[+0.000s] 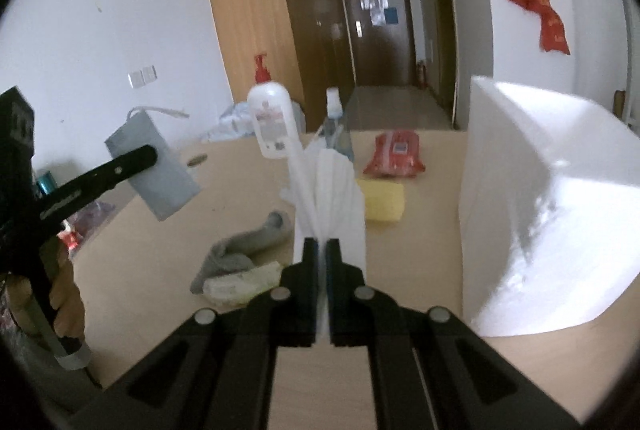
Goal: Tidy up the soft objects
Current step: 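Lift and carry the mask and paper towels over the white foam box with both tools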
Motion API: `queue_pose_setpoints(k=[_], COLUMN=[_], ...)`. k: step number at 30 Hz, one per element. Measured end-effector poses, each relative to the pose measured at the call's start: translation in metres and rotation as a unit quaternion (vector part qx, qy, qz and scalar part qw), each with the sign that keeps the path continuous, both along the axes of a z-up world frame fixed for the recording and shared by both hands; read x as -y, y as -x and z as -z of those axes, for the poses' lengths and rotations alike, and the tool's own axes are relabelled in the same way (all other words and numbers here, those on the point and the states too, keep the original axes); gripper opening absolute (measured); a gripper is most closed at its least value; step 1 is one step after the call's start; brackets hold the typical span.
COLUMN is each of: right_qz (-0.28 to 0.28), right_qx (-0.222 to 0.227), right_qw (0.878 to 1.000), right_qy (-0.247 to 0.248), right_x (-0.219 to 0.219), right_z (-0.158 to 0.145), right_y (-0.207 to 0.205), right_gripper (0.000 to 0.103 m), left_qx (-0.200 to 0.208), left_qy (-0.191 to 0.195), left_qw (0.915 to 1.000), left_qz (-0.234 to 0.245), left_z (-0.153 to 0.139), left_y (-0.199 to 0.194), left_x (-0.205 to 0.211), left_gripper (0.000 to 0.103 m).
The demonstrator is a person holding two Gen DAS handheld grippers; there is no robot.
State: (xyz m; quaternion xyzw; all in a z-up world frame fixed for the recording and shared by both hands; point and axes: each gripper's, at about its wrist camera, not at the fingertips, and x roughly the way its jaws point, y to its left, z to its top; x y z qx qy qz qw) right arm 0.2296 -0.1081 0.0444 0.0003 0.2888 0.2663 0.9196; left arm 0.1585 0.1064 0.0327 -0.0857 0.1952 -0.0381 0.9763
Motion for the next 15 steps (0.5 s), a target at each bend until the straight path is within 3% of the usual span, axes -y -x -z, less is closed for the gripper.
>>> queue_pose_setpoints(k=[8,15], right_qz=[0.001,-0.002], right_qx=[0.018,0.022], right_qw=[1.0,0.999], right_qy=[-0.022,-0.038], right_x=[0.012,0.022], right_z=[-0.006,-0.006], right_y=[0.012,0.023], right_gripper=[0.006,0.006], left_qx=[0.053,0.042], left_qy=[-0.021,-0.036], left_qw=[0.9983,0.9982], left_qz=[0.01,0.026], left_z=[-0.031,-0.024], left_y=[0.049,0.065], left_x=[0.011,0.034], left_gripper=[0.006,0.006])
